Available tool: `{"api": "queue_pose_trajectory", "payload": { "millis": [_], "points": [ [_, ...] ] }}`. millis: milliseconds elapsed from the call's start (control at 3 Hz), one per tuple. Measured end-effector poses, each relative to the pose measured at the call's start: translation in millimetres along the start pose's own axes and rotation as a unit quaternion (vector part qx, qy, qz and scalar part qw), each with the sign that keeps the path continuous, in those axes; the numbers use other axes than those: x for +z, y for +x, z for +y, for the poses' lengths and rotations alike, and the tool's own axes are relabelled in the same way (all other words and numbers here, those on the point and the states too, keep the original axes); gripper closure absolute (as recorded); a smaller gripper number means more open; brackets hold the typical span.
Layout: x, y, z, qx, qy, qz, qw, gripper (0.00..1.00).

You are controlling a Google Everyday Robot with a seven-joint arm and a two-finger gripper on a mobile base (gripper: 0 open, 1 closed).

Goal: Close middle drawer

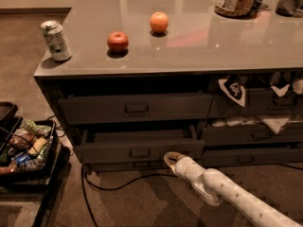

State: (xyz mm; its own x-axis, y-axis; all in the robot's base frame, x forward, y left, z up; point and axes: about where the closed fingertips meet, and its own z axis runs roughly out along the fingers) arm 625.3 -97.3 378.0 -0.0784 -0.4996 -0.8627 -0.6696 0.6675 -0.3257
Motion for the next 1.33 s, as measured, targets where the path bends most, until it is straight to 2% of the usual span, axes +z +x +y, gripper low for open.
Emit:
{"api": "queue_pose_trajectory", "payload": {
  "millis": [667, 1333],
  "points": [
    [35, -26, -33, -0.028, 0.023, -0.02, 0.9991, 1.0],
    [58, -47, -37, -0.047, 0.017, -0.026, 0.9984, 1.0]
  ]
}}
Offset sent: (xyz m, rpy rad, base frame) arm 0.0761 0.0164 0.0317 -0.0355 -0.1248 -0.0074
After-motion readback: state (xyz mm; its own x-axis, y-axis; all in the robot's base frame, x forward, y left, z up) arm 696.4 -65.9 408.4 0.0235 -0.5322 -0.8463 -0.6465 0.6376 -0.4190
